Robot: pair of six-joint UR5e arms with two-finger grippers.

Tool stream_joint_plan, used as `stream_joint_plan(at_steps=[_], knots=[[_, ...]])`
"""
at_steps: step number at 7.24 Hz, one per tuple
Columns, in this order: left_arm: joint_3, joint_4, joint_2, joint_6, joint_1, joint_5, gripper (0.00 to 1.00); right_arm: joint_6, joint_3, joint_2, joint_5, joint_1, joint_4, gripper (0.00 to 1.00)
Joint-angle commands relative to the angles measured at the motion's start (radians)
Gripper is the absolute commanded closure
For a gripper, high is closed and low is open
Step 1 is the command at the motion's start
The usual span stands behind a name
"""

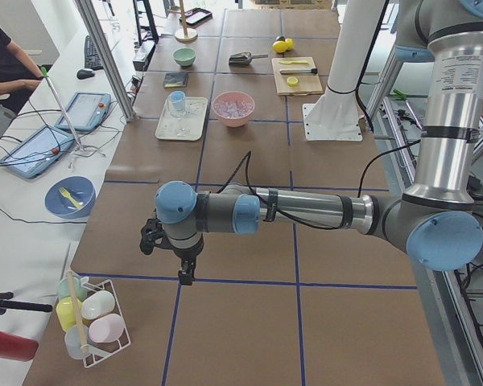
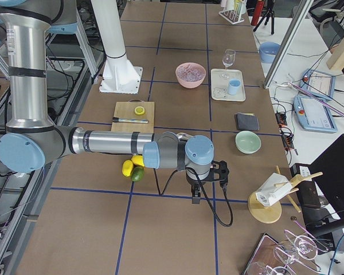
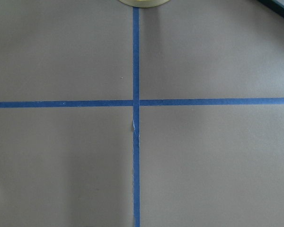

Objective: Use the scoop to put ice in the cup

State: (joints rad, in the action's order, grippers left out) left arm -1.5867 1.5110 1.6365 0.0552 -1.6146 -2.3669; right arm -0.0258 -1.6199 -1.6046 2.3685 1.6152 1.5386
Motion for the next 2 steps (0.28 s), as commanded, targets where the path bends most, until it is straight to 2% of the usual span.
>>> stream_joint_plan(at_steps=[1, 2], knots=[[-0.001, 0.002, 0.000, 0.000, 0.001, 0.000, 0.00, 0.000, 0.000, -0.001, 0.000, 0.000, 0.000, 0.00], [-0.001, 0.002, 0.000, 0.000, 0.001, 0.000, 0.00, 0.000, 0.000, -0.002, 0.000, 0.000, 0.000, 0.00]])
